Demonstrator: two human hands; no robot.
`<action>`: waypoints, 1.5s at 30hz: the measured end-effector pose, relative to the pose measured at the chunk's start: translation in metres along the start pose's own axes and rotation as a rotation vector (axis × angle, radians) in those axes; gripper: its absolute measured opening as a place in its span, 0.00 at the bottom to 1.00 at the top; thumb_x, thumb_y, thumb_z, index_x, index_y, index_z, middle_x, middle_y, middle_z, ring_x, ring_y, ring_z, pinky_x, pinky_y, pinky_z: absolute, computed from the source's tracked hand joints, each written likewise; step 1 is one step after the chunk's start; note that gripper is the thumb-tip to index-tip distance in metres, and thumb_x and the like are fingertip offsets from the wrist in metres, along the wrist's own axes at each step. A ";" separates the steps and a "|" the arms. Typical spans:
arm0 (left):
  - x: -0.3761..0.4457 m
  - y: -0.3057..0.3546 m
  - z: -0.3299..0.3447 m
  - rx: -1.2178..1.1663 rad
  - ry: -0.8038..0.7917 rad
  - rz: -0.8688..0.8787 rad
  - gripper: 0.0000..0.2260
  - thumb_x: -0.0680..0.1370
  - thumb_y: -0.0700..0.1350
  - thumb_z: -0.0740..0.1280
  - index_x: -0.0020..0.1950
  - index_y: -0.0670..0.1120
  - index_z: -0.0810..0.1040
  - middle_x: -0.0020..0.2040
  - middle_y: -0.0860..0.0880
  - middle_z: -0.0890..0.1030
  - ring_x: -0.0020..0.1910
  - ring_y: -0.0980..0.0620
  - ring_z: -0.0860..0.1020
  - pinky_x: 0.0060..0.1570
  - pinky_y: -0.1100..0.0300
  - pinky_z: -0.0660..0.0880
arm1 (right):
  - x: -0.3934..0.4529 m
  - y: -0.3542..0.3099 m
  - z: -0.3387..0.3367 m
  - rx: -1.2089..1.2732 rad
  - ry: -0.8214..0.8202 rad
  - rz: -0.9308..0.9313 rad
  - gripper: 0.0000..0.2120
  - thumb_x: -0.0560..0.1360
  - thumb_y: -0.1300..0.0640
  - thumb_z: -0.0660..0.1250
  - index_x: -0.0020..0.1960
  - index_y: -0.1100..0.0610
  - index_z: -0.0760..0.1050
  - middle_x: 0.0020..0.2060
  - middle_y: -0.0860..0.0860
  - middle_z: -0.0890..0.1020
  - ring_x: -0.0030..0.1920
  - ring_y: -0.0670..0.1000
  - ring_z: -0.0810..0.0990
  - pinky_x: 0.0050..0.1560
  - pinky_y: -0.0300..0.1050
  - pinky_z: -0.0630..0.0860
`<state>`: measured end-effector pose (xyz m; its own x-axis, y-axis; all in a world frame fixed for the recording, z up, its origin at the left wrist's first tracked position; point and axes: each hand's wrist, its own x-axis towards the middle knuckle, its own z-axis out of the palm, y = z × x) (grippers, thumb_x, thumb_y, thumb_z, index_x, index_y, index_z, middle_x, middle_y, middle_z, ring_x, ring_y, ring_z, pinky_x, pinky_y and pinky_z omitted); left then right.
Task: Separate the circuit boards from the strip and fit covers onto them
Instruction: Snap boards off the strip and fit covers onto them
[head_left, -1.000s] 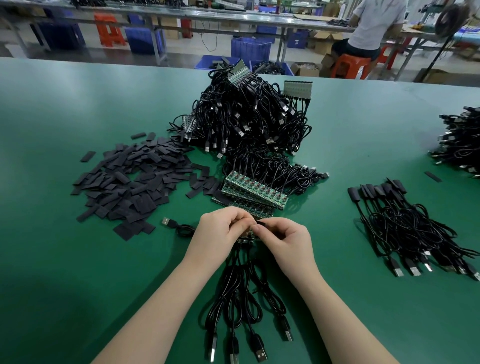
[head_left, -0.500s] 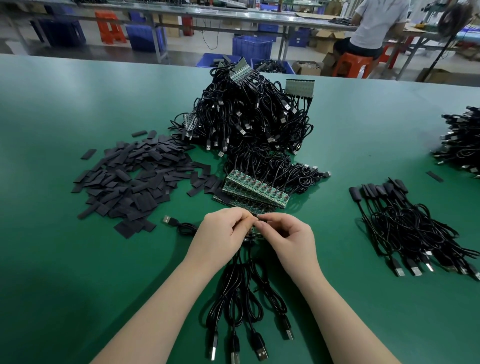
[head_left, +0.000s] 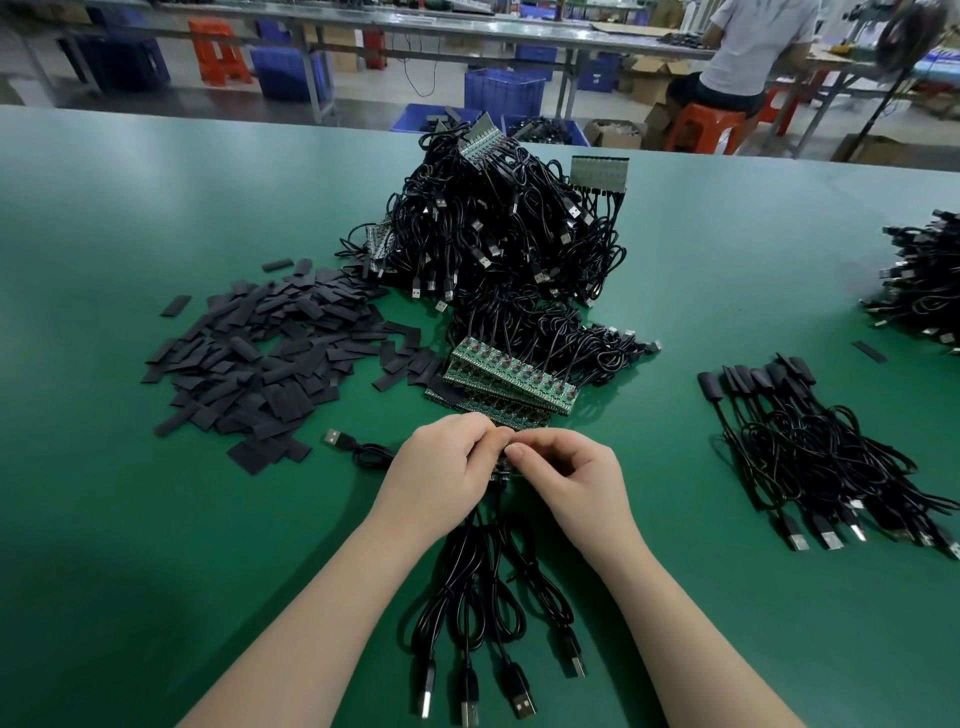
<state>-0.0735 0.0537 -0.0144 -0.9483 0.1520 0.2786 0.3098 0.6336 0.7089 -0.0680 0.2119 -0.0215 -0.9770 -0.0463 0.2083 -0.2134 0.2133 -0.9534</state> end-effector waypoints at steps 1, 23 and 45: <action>0.000 0.000 0.000 0.007 -0.001 -0.003 0.14 0.82 0.51 0.61 0.41 0.45 0.77 0.35 0.52 0.75 0.37 0.50 0.75 0.39 0.48 0.73 | 0.000 -0.001 0.000 0.005 -0.008 -0.003 0.13 0.73 0.59 0.75 0.42 0.40 0.83 0.39 0.42 0.86 0.41 0.43 0.84 0.43 0.33 0.78; 0.001 -0.009 0.004 -0.209 0.028 -0.006 0.06 0.74 0.57 0.67 0.49 0.64 0.81 0.47 0.63 0.81 0.49 0.61 0.80 0.48 0.70 0.74 | 0.002 0.002 -0.005 -0.016 0.126 0.033 0.10 0.74 0.58 0.73 0.38 0.43 0.83 0.36 0.42 0.86 0.39 0.43 0.83 0.42 0.34 0.77; -0.003 0.006 0.017 -0.237 0.072 -0.016 0.14 0.74 0.52 0.71 0.60 0.60 0.80 0.52 0.62 0.81 0.52 0.62 0.78 0.53 0.71 0.72 | 0.002 -0.003 -0.007 0.408 0.248 0.147 0.02 0.67 0.52 0.75 0.39 0.47 0.86 0.37 0.48 0.87 0.39 0.42 0.83 0.42 0.33 0.77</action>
<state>-0.0697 0.0698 -0.0222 -0.9485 0.0837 0.3056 0.3104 0.4389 0.8432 -0.0689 0.2178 -0.0169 -0.9778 0.1996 0.0636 -0.1045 -0.2018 -0.9738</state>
